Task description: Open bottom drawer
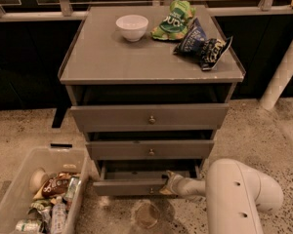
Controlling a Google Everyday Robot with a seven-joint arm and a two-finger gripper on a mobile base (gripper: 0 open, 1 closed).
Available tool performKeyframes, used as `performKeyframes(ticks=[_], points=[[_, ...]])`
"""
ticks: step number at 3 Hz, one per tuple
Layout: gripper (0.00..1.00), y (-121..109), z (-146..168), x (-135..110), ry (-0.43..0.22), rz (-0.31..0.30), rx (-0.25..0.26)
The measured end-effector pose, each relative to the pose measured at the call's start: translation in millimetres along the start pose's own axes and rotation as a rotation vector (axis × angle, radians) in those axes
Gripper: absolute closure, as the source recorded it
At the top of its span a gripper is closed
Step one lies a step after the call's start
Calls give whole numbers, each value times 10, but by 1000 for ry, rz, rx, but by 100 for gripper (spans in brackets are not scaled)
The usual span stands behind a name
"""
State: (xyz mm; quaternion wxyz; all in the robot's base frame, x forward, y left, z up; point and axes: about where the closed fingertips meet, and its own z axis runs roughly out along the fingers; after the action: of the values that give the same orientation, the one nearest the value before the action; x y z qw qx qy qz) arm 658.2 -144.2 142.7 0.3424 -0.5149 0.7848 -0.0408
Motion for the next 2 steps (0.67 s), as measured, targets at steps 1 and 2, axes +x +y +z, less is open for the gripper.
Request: performKeyframes(ticks=[1, 2], points=[[100, 83, -41, 29, -3, 3, 0], [100, 76, -54, 20, -3, 3, 0]])
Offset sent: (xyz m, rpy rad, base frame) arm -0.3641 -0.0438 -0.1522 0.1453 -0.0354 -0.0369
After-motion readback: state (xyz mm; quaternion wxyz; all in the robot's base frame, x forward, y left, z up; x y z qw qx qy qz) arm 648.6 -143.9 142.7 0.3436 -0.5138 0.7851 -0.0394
